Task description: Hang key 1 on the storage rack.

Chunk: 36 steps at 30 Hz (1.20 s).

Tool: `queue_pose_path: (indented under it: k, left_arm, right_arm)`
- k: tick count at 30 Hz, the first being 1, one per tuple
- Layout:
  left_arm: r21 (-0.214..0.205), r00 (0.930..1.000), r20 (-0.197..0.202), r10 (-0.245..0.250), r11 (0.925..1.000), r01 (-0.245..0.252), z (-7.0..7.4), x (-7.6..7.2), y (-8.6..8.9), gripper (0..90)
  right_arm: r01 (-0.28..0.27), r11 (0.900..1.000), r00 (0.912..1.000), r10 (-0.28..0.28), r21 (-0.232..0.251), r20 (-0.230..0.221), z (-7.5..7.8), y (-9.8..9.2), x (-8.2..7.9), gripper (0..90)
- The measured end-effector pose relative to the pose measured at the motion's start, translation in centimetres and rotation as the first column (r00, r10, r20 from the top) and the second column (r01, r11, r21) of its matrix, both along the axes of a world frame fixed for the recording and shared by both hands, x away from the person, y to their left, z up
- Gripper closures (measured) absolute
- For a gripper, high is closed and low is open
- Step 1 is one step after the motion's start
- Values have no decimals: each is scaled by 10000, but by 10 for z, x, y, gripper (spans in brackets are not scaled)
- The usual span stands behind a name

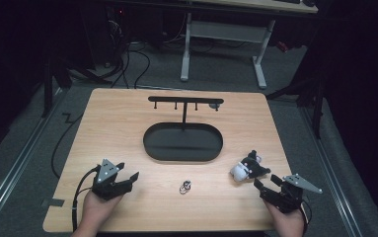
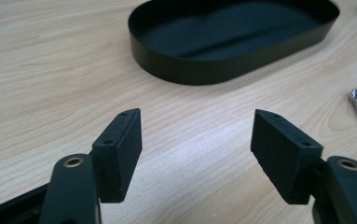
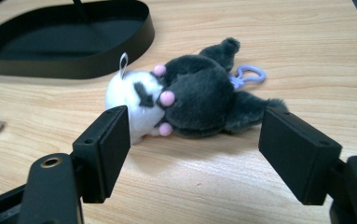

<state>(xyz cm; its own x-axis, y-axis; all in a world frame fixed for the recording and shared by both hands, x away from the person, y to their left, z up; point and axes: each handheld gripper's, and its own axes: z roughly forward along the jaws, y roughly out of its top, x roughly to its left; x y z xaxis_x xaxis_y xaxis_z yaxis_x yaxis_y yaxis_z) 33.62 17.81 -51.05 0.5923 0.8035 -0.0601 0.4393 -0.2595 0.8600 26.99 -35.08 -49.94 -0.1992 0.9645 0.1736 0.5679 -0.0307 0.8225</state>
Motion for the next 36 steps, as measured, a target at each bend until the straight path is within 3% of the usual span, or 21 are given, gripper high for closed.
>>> queue_pose_path:
  k: [2,7,15,16,20,22,23,25,28,36]
  left_arm:
    - [138,9999,91,-59,9999,58,-1,0,-1,350]
    - [-25,9997,164,-195,9998,195,1,-2,-2,347]
    - [-279,9988,-67,-491,9984,489,-3,-1,-4,337]
    - [-416,9978,-161,-642,9971,635,-3,-1,-5,337]
    - [-351,9949,45,-1007,9943,1008,-1,-8,-13,324]
    - [-406,9943,124,-1064,9935,1068,-1,-10,-15,324]
    - [-406,9943,124,-1064,9935,1068,-1,-10,-15,324]
    - [-180,9933,432,-1072,9940,1080,1,-16,-15,327]
    - [-159,9935,573,-985,9949,996,3,-21,-11,329]
    - [-201,9963,623,-596,9979,609,2,-30,2,325]
  right_arm:
    - [-89,9996,10000,90,-280,40,0,4,1,254]
    - [-299,9959,9995,302,-859,25,-2,9,1,265]
    - [-401,9924,9991,418,-1164,119,-6,4,1,335]
    - [-412,9917,9990,431,-1220,128,-7,2,2,357]
    - [-603,9837,9981,572,-1692,-236,-9,-3,5,603]
    - [-652,9852,9976,606,-1582,-338,-9,-5,7,726]
    - [-652,9852,9976,606,-1582,-338,-9,-5,7,726]
    - [-541,9834,9978,467,-1729,-469,-8,-6,13,842]
    - [-324,9804,9979,207,-1945,-620,-10,-8,21,898]
    - [-214,9744,9950,-10,-2236,-996,-17,-13,46,894]
